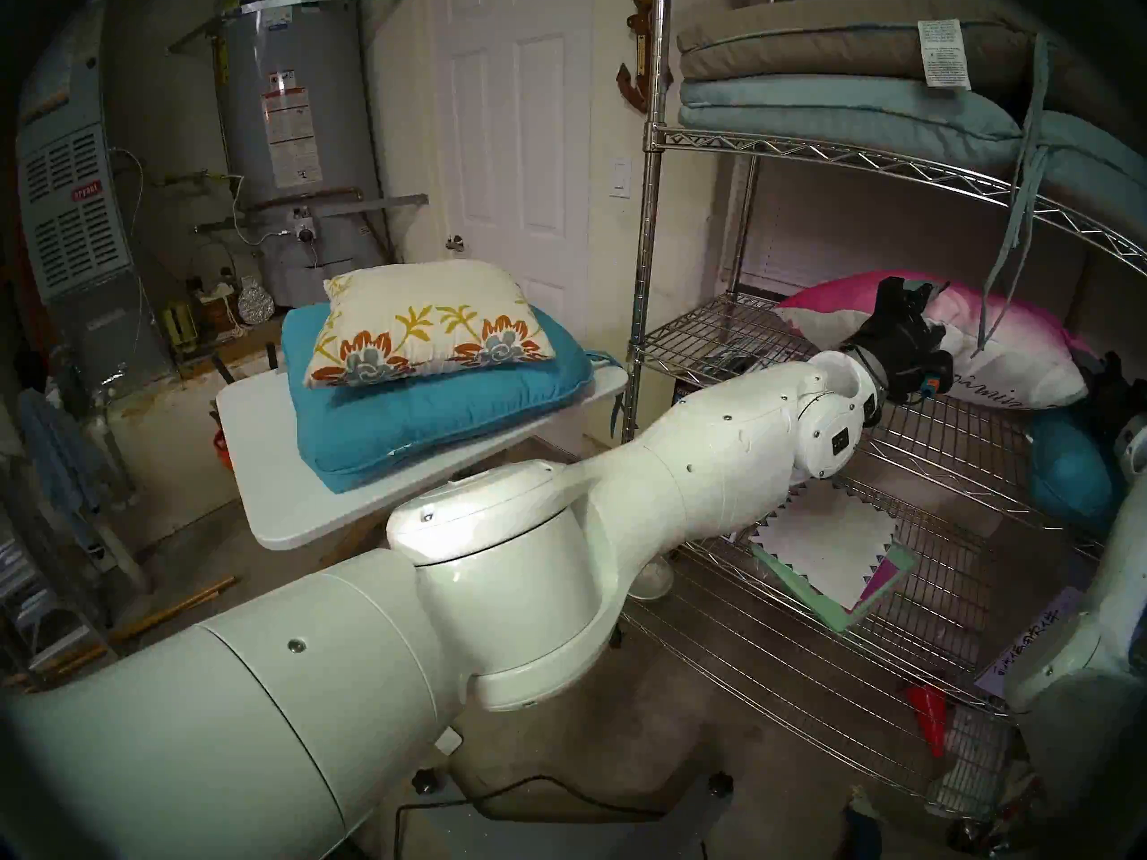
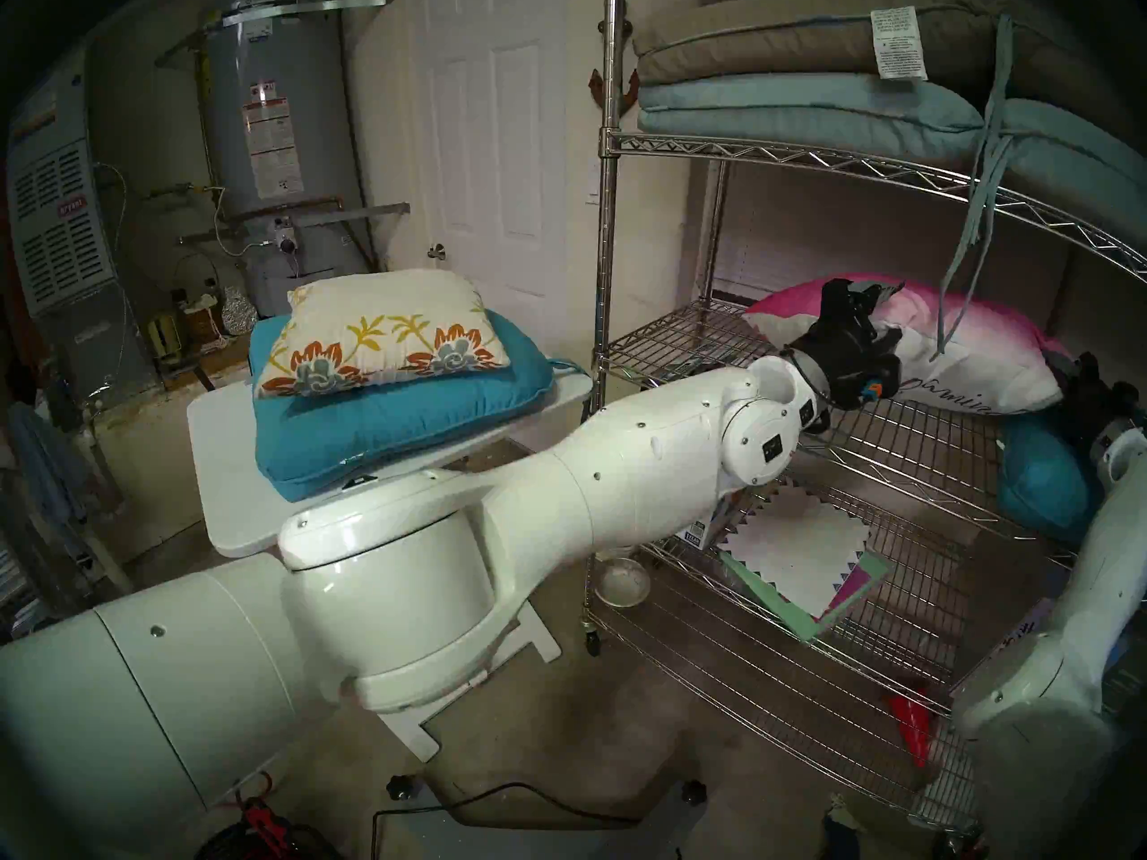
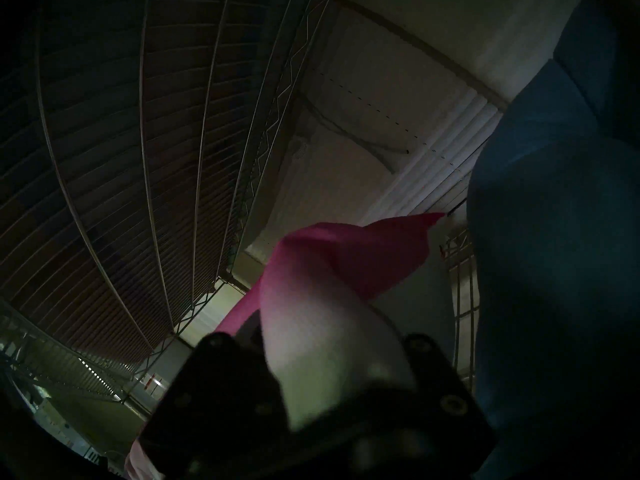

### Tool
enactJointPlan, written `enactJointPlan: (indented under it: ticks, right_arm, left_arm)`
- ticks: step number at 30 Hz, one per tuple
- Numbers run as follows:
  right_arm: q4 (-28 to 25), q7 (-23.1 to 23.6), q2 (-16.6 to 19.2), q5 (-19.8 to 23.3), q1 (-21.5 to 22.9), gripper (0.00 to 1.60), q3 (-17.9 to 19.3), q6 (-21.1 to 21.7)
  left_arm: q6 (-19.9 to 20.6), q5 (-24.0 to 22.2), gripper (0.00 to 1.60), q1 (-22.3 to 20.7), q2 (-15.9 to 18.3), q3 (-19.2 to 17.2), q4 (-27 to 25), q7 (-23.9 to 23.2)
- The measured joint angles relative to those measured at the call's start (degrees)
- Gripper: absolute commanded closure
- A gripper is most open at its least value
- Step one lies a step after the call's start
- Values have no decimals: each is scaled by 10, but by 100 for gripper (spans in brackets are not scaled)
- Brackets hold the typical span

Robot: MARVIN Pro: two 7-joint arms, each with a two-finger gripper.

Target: Put cushion on the shelf

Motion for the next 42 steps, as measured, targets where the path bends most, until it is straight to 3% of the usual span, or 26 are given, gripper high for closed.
enactJointPlan:
  ticks: [19,42]
  right_arm:
    - [-8,-20,35,-13,32,160,-13,-9]
    - [55,-77,83,-46,55,160,10,-25]
  left_arm:
    - [-1,-15,39,-7,-3,11,-1,6]
    - [-5,-29,39,-14,-9,22,-2,12]
